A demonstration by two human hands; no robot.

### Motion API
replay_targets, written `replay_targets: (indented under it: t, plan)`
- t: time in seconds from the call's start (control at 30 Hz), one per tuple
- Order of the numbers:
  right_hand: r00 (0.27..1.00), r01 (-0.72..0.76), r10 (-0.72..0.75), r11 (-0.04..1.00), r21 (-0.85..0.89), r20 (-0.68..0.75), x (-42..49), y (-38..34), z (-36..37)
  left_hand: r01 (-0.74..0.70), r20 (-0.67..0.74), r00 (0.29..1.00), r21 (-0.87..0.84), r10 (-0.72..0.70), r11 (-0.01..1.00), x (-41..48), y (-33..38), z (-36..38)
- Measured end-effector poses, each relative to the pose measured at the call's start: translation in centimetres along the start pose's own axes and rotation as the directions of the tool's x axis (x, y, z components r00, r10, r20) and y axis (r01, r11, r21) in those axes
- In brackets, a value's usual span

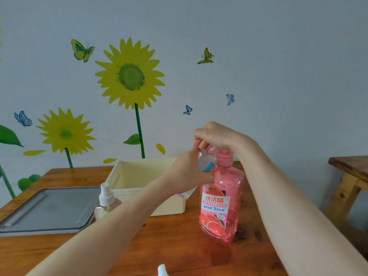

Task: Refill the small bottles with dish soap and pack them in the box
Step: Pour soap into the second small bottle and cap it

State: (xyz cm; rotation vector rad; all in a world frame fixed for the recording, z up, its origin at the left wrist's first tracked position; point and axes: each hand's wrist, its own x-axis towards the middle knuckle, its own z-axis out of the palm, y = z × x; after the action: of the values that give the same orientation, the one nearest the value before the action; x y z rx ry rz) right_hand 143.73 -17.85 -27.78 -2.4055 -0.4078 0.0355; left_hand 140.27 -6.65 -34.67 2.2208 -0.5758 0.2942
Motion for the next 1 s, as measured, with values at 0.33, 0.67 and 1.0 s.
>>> replay_targets:
  t: [0.33, 0.67, 1.0]
  plan:
    - [0.999, 0.017, -0.017, 1.0, 0.01, -0.033, 0.2, 0.6, 0.6, 0.034, -0.021, 0.999, -0.042, -0.035, 0.999, -0.1, -0.7, 1.1]
    - [0.996, 0.037, -0.03, 0.996, 0.083, -0.084, 0.5, 1.0, 0.2, 0.009, -0.038, 0.999, -0.051, -0.011, 0.999, 0.4, -0.6, 1.1]
    - [0.998, 0.012, -0.012, 1.0, 0.011, -0.056, 0.4, 0.1, -0.3, 0.008, -0.031, 0.999, 0.002, -0.008, 1.0, 0.3, 0.3, -0.1]
